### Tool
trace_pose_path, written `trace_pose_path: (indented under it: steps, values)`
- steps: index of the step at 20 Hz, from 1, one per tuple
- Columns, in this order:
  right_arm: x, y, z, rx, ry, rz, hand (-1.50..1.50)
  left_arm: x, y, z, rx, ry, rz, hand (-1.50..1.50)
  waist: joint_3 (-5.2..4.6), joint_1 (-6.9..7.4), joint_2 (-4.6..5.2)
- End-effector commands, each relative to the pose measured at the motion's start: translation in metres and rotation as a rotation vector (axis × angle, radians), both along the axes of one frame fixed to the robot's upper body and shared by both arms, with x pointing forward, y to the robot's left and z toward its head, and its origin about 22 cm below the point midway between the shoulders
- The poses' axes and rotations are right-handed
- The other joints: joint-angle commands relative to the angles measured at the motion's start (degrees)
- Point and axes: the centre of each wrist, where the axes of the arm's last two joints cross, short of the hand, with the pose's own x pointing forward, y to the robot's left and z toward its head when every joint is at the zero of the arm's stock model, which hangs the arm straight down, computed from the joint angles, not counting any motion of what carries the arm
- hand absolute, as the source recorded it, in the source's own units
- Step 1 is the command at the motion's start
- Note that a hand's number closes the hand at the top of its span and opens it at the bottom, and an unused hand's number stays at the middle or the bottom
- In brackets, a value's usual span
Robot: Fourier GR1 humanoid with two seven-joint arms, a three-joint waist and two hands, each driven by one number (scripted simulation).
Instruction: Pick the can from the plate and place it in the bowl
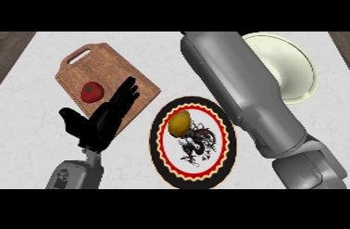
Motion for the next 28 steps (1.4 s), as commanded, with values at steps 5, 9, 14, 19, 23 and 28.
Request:
trace_pose_path:
  steps: [5,9,14,19,23,28]
  values:
    - [0.019,-0.032,0.012,0.082,-0.067,-0.282,1.5,-0.007,0.008,-0.002,0.009,-0.013,0.022,0.0,0.12,-1.4,0.05]
    - [0.031,-0.065,0.003,0.109,-0.094,-0.282,1.5,-0.013,0.007,-0.004,-0.001,-0.017,0.037,0.0,0.14,-1.19,0.23]
    - [0.042,-0.118,-0.025,0.088,-0.115,-0.287,1.5,-0.005,0.006,-0.004,-0.004,0.002,0.036,0.0,0.16,-1.79,0.37]
    - [0.049,-0.162,-0.056,0.016,-0.034,-0.337,1.5,-0.015,0.009,0.001,-0.012,-0.014,0.032,0.0,0.17,-1.18,0.3]
    - [0.048,-0.202,-0.083,0.015,0.003,-0.36,1.5,-0.01,0.007,-0.003,-0.001,-0.012,0.024,0.0,0.18,-1.22,0.46]
    - [0.045,-0.254,-0.096,0.213,0.13,-0.534,1.5,-0.009,-0.002,0.001,-0.018,-0.011,0.018,0.0,0.25,-0.78,0.77]
